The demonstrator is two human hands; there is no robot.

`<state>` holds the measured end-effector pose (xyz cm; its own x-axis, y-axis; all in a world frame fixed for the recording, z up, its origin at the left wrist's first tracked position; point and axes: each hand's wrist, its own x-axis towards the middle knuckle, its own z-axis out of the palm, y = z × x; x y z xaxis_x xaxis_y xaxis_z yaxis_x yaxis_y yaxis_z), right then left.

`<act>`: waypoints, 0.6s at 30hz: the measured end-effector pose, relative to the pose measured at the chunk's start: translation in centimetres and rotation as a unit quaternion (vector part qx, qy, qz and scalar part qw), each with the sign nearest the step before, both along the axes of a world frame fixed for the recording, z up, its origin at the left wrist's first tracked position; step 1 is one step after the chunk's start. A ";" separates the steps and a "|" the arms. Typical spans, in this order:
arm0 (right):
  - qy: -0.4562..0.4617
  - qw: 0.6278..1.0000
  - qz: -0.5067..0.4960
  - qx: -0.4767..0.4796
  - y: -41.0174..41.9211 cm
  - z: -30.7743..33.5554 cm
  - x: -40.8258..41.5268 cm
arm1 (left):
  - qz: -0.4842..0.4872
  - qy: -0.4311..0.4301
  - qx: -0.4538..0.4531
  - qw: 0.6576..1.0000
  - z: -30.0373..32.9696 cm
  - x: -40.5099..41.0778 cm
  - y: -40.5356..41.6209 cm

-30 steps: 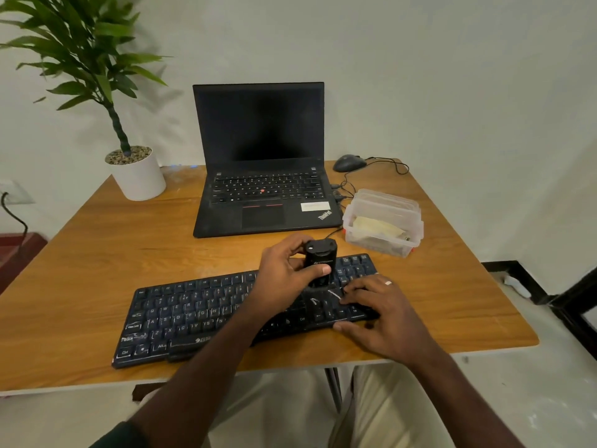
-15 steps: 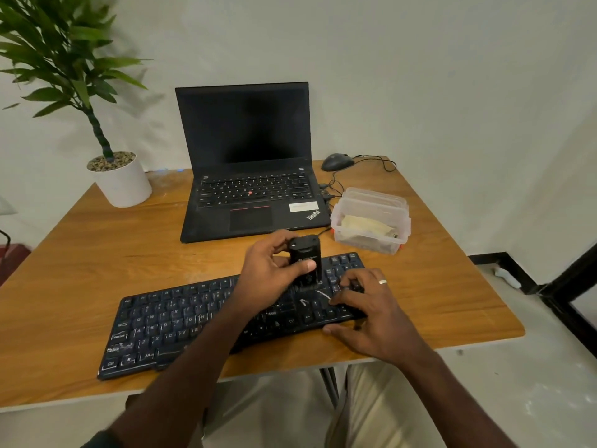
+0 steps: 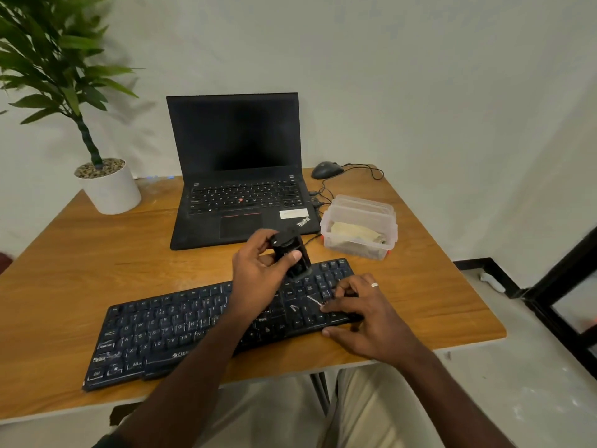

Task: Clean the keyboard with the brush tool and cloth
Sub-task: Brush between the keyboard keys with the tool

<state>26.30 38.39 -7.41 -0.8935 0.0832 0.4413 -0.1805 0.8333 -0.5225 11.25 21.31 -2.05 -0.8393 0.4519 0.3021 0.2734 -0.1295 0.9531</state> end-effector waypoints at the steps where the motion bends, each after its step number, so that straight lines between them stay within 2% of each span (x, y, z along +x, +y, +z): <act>1: -0.005 1.000 0.004 0.004 0.2 -0.1 0.1 | -0.021 -0.003 -0.009 1.000 0.0 -0.1 -0.3; 7: -0.005 1.000 0.004 -0.003 0.3 -0.5 0.0 | -0.097 0.001 -0.053 0.994 -0.6 0.8 2.4; 11: -0.006 1.000 0.002 -0.006 0.2 -0.5 0.1 | -0.079 0.028 -0.039 0.996 -0.8 1.3 5.3; 18: -0.002 1.000 0.005 -0.009 0.1 -0.1 0.4 | -0.037 -0.006 0.010 0.999 0.3 0.9 4.7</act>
